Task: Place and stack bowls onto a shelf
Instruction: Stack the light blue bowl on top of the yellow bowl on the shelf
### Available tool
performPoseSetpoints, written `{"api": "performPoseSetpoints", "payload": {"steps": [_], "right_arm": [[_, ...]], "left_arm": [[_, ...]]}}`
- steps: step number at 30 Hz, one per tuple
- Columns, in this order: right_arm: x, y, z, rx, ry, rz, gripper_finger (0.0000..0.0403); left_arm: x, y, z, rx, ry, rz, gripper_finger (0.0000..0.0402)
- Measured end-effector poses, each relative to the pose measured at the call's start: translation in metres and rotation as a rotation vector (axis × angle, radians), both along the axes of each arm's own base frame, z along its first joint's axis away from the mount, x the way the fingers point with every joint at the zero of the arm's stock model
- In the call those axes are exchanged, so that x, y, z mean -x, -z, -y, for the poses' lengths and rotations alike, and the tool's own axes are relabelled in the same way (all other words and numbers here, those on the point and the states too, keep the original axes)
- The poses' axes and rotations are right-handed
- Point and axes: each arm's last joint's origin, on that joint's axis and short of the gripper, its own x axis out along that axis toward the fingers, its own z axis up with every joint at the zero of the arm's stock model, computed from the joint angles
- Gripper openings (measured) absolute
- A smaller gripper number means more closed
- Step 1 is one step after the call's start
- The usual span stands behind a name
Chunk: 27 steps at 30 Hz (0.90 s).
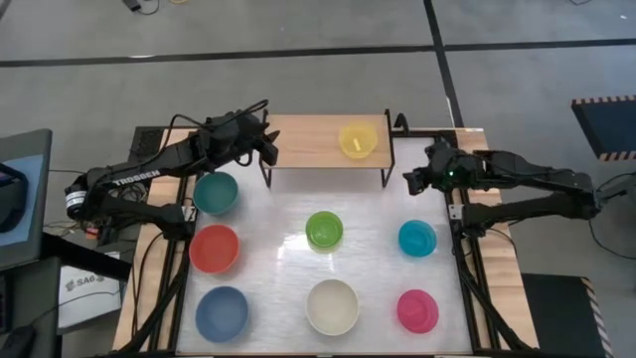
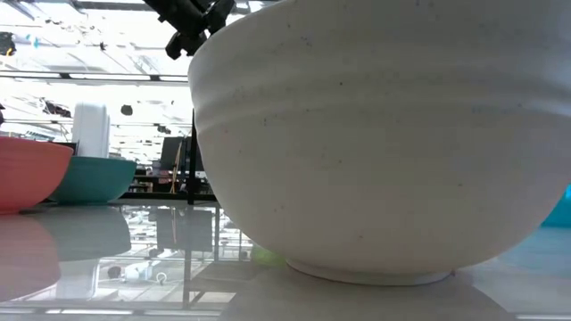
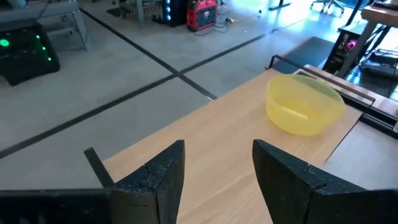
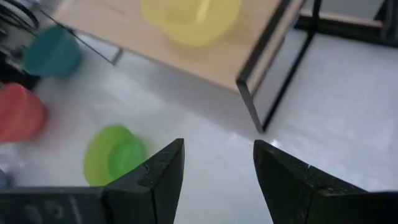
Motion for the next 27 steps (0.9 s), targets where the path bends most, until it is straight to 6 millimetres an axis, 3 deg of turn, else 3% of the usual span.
{"api": "performPoseSetpoints", "payload": {"steps": [6, 13, 17, 22, 27], "right_arm": [[0.008, 0.011, -0.012, -0.087, -0.036, -0.144, 0.0219], [0.018, 0.026, -0.029, -0.182, -0.041, -0.334, 0.0219], [0.018, 0.049, -0.038, -0.239, -0.04, -0.378, 0.0219], [0.022, 0.092, -0.045, -0.356, -0.014, -0.483, 0.0219], [0.016, 0.098, -0.046, -0.365, -0.012, -0.508, 0.0219]], "left_arm": [[-0.001, 0.002, 0.0, 0.009, 0.014, -0.009, 0.0173], [-0.003, 0.018, 0.002, 0.055, 0.037, -0.007, 0.0173], [-0.006, 0.019, 0.009, 0.051, 0.066, -0.013, 0.0173], [-0.008, 0.019, 0.015, 0.046, 0.087, -0.029, 0.0173], [-0.007, 0.023, 0.016, 0.06, 0.09, -0.062, 0.0173]]}}
